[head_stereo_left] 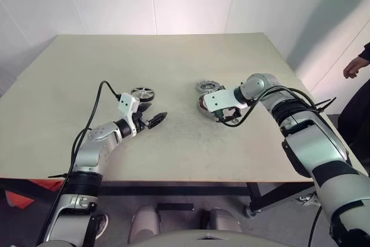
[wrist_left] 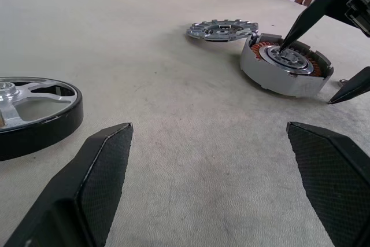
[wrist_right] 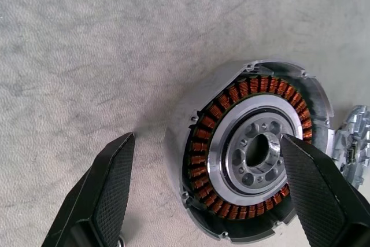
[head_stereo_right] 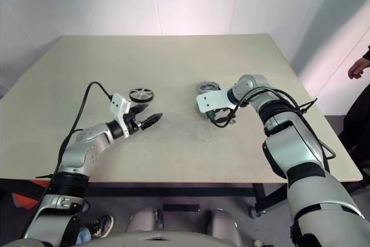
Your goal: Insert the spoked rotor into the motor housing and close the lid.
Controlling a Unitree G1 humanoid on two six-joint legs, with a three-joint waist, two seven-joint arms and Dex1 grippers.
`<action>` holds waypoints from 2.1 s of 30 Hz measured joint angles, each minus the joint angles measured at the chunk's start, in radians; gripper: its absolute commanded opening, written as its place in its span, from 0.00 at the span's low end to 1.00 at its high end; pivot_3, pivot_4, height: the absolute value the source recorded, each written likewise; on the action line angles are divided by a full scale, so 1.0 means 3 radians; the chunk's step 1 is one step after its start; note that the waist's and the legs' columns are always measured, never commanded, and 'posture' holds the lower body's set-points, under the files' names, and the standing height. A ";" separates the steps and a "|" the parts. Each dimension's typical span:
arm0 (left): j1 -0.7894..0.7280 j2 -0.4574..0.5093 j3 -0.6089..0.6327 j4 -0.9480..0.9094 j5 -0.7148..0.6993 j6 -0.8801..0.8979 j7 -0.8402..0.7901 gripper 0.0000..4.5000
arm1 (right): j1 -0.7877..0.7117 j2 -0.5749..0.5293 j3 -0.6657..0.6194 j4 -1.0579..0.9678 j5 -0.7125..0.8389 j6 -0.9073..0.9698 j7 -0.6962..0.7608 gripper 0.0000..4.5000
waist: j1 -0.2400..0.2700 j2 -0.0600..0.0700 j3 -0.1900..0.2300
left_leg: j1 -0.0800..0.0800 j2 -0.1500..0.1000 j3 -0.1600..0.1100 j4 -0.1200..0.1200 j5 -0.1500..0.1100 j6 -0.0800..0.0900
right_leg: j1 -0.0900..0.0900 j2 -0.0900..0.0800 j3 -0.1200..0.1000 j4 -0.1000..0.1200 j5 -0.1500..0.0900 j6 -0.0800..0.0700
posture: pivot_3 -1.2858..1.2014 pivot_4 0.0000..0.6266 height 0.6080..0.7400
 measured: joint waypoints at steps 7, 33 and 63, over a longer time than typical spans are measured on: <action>-0.0009 -0.0025 -0.0007 0.0000 0.0003 0.0000 0.0000 1.00 | -0.0036 -0.0006 0.0014 0.0081 -0.0035 -0.0002 0.0057 0.99 | 0.0008 0.0000 0.0000 | 0.0000 0.0000 0.0000 0.0002 0.0000 0.0001 | 0.0002 0.0000 0.0000 0.0000 0.0000 0.0000 | 0.52 0.00 1.00; 0.0372 -0.0216 -0.0013 -0.0360 0.0005 0.0073 0.0354 1.00 | -0.0399 0.0159 0.0167 0.0524 -0.0295 0.0173 0.0219 0.44 | 0.0058 0.0000 0.0000 | 0.0008 0.0001 -0.0001 0.0008 -0.0003 0.0004 | 0.0012 -0.0001 0.0001 0.0003 -0.0001 0.0000 | 0.52 0.00 1.00; 0.0226 -0.0142 -0.0017 -0.0207 -0.0017 0.0063 0.0279 1.00 | 0.0300 0.0335 0.0105 -0.1540 0.0433 0.0822 0.1057 0.44 | 0.0017 0.0004 0.0004 | -0.0047 0.0005 -0.0001 0.0023 -0.0002 0.0007 | -0.0047 0.0000 0.0000 0.0019 0.0000 -0.0002 | 0.52 0.00 1.00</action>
